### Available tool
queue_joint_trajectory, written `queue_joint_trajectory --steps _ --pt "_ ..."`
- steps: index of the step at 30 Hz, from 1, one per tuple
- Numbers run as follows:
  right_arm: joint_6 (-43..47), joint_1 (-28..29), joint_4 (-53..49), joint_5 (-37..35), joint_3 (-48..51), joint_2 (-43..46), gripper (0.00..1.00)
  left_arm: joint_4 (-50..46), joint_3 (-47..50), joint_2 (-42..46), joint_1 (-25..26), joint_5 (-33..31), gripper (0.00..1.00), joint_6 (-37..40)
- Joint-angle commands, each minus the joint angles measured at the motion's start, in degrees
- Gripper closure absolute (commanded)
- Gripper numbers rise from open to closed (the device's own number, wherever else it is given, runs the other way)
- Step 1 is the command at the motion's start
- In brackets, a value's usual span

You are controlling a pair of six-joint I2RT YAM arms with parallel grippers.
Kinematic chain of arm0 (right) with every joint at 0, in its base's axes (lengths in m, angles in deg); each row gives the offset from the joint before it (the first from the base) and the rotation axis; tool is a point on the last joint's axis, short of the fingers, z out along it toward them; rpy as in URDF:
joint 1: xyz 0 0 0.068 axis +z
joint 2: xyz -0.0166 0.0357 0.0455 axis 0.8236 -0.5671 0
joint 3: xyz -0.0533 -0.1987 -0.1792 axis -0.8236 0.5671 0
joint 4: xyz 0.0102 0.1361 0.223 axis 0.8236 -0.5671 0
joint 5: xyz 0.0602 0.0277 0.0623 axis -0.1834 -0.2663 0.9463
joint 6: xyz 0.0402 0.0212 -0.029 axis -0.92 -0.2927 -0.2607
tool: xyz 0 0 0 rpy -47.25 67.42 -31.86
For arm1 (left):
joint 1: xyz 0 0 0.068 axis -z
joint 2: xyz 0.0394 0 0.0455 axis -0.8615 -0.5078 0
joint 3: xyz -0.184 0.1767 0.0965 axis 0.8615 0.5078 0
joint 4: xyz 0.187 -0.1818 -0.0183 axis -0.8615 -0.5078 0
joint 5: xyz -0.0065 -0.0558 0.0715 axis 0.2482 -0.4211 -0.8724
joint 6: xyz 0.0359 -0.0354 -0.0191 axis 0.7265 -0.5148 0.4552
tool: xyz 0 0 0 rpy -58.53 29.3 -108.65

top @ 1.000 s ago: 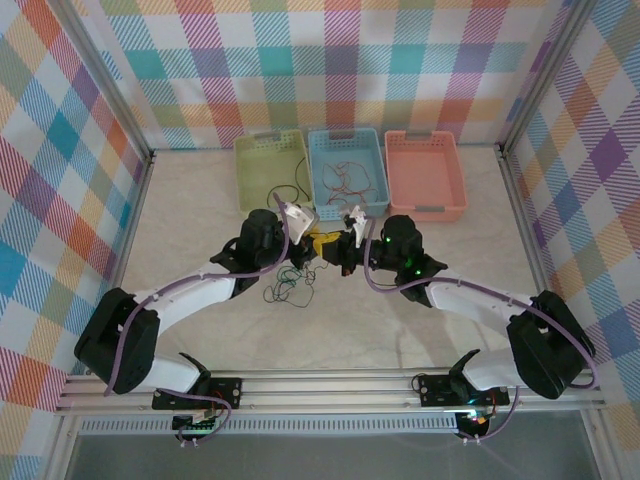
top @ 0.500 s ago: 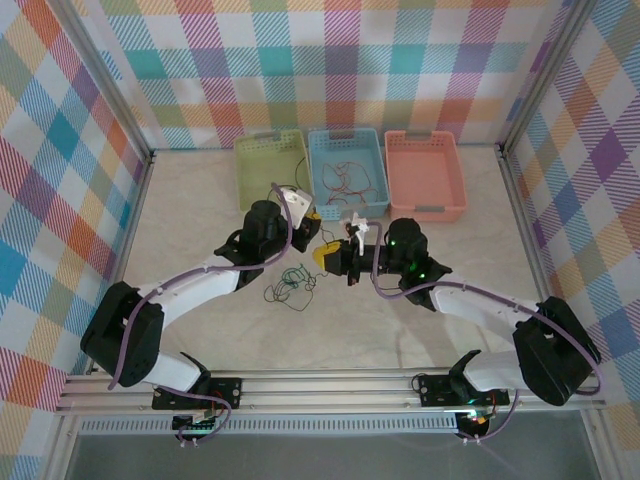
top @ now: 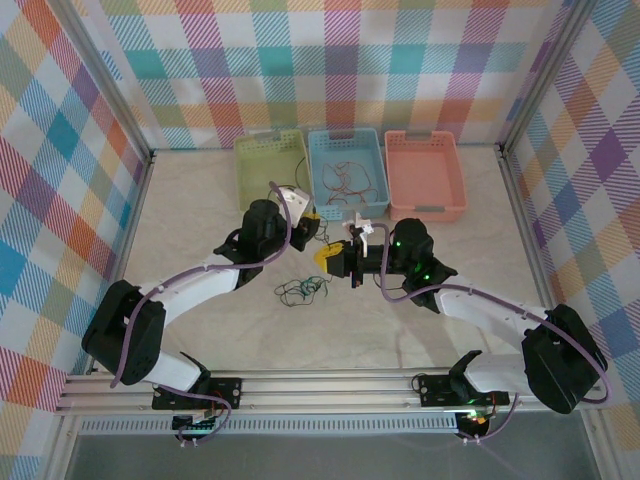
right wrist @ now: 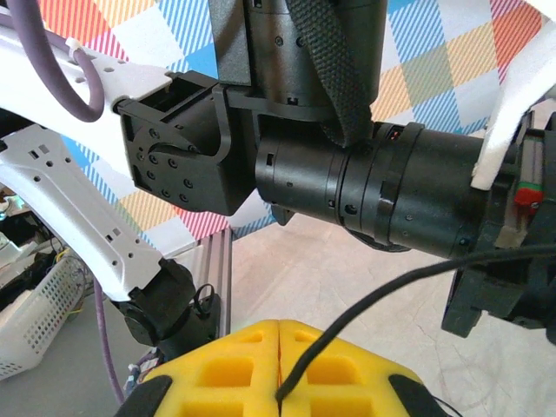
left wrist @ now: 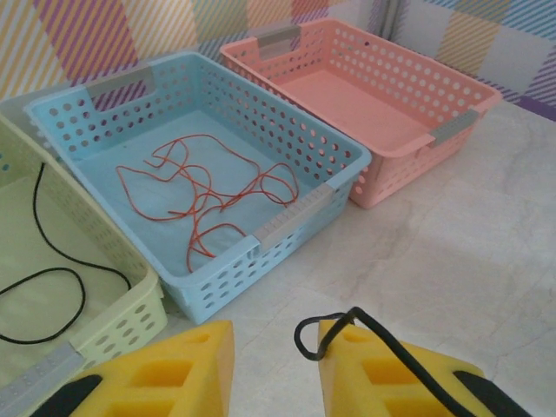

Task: Untangle the cables

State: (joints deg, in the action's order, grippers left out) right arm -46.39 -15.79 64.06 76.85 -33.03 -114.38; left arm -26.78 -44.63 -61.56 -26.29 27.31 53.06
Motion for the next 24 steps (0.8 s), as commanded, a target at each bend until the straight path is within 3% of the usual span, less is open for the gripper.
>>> queue_joint_trajectory --steps 1,8,12,24 --pt "0.9 -0.3 0.0 0.0 0.1 0.7 1.0 2.6 2.6 2.3 -0.3 6.7 0.66 0.7" --pt "0.9 -0.3 0.2 -0.3 0.0 0.4 1.0 5.1 7.6 6.3 -0.1 15.7 0.53 1.2" --pt "0.5 -0.3 0.7 1.0 -0.4 -0.7 1.0 5.5 7.8 6.5 1.0 16.8 0.45 2.4" --pt "0.6 -0.4 -0.4 1.5 -1.0 -1.1 1.0 10.1 10.6 7.9 1.8 19.1 0.39 3.7"
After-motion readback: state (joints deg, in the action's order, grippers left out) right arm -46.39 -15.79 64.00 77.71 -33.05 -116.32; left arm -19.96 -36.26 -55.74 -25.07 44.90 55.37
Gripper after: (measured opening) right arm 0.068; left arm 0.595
